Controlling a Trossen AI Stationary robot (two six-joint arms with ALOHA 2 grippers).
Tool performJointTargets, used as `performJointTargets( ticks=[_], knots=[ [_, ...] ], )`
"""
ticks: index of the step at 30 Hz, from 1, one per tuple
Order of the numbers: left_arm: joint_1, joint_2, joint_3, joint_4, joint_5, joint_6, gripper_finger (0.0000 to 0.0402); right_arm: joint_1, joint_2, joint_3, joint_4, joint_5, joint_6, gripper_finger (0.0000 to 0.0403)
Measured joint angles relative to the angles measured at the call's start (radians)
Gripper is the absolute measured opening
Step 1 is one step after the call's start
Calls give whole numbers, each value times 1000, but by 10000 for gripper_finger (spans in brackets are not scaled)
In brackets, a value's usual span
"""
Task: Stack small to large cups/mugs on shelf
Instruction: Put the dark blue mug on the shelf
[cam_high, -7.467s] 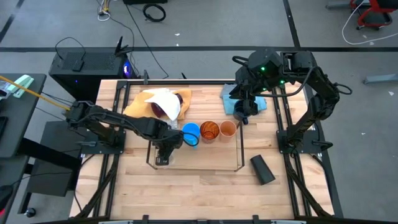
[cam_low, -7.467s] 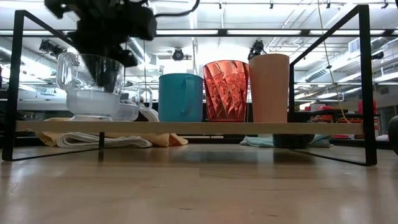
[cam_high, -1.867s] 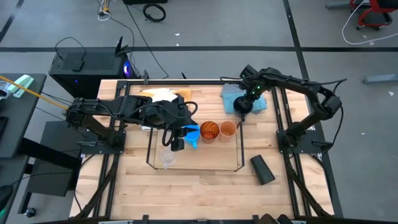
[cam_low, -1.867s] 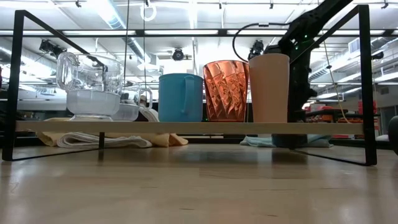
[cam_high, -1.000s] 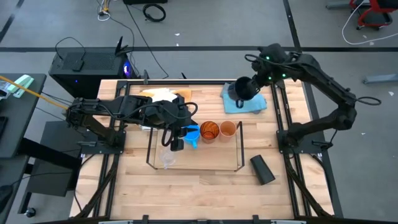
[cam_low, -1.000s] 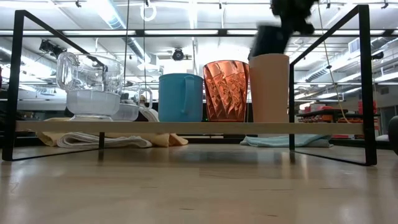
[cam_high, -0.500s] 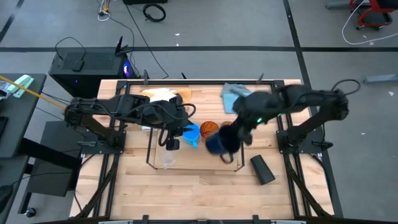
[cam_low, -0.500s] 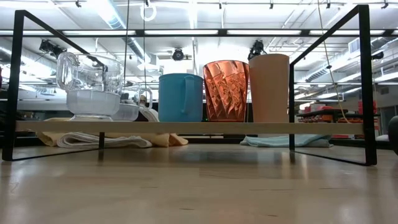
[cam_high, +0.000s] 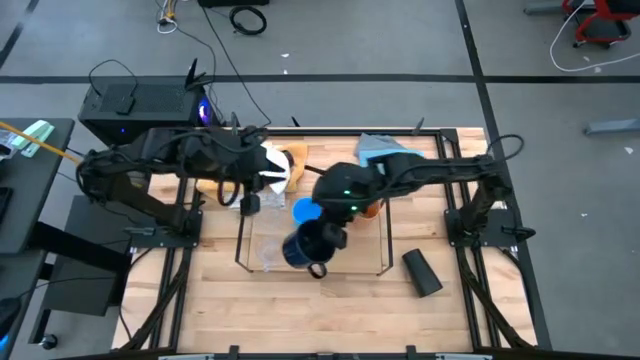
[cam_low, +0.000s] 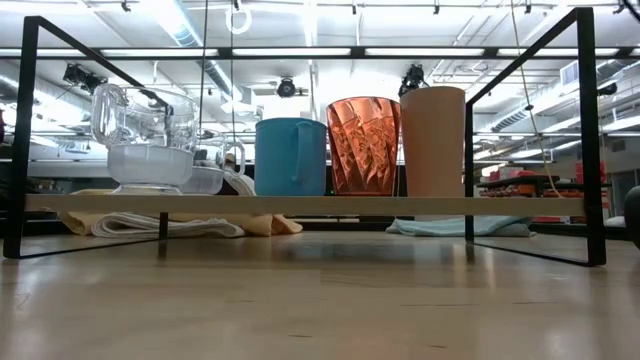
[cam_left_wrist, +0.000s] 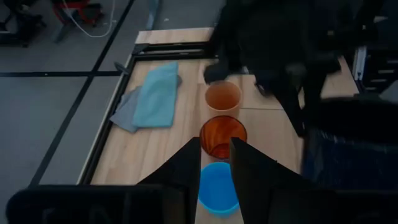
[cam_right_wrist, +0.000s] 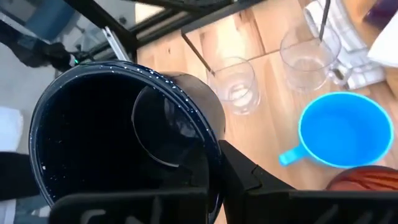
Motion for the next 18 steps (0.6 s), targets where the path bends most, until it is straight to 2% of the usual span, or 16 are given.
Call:
performJointTargets(
  ticks=[5, 9, 18],
  knots=[
    [15, -34, 0, -57, 0, -1, 91, -23, 149, 184, -166, -14, -53, 15],
    [15, -44, -2, -96, 0, 4, 85, -41, 232, 272, -279, -19, -97, 15],
    [15, -54, -1, -116, 0, 29, 93, -73, 330, 285, -323, -52, -127, 15]
  ],
)
